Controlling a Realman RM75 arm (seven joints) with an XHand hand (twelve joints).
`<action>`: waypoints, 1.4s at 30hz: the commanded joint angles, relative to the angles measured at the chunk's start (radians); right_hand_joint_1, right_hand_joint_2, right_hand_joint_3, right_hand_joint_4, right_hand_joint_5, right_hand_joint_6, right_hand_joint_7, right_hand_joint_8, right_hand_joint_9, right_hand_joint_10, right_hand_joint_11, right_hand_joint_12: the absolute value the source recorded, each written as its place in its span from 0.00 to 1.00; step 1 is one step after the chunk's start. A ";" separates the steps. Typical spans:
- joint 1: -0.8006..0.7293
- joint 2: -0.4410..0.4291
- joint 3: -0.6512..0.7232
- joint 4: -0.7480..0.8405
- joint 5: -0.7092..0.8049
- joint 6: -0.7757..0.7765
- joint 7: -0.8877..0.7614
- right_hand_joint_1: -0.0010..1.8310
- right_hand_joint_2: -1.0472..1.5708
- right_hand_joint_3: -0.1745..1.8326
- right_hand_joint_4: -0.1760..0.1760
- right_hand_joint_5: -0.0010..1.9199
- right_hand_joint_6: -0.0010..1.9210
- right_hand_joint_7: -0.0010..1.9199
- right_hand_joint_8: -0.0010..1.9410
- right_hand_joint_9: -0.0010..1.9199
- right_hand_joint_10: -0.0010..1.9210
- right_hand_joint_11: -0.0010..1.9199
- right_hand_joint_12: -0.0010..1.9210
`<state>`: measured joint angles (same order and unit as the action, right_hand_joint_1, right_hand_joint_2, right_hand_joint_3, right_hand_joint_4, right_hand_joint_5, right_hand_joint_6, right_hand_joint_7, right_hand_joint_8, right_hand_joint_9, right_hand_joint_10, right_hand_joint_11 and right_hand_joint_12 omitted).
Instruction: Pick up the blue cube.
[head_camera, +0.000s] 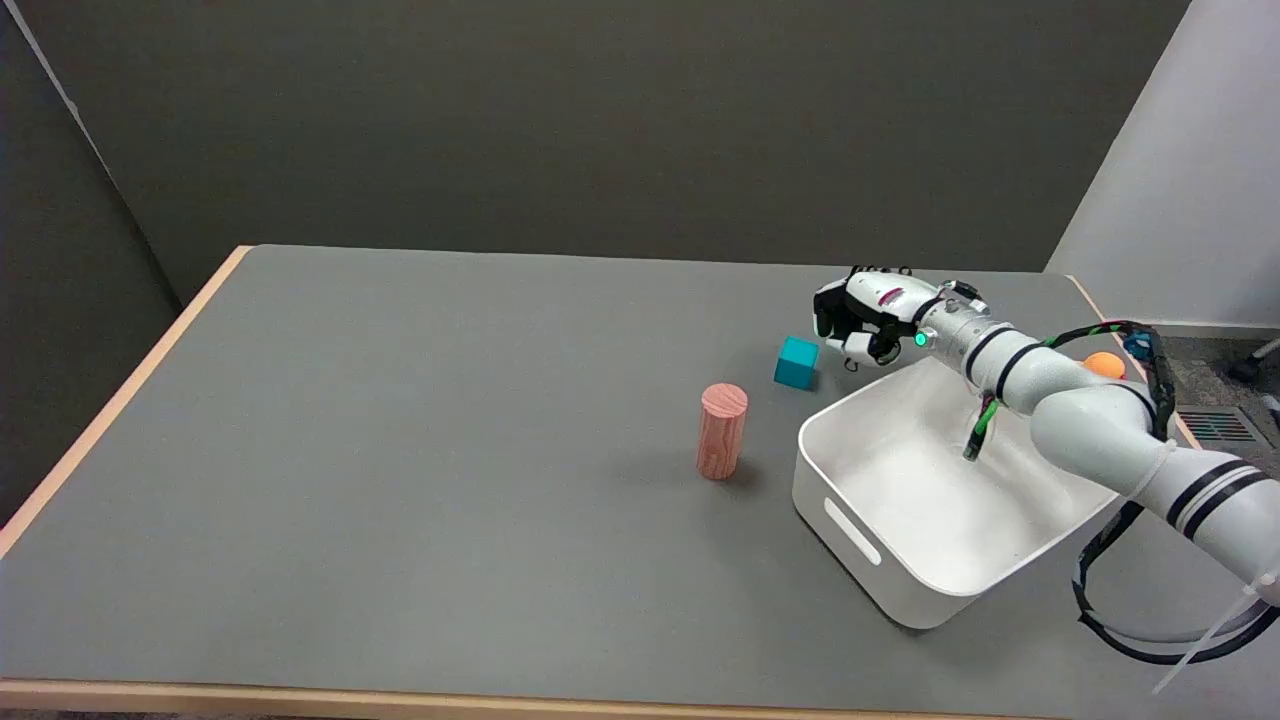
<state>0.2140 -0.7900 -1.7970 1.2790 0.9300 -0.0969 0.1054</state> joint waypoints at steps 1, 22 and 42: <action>-0.015 -0.001 -0.007 0.029 0.006 0.039 -0.001 0.57 0.68 0.54 0.66 0.23 0.57 0.34 0.49 0.32 0.67 0.10 1.00; -0.018 -0.003 -0.049 0.077 0.003 0.008 -0.001 0.37 0.61 0.55 0.59 0.13 0.26 0.13 0.20 0.12 0.42 0.18 0.84; -0.007 -0.008 -0.112 0.012 0.005 0.051 -0.001 0.40 0.62 0.55 0.57 0.14 0.25 0.16 0.19 0.13 0.43 0.19 0.83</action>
<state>0.1963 -0.7938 -1.8589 1.3310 0.9334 -0.0851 0.1040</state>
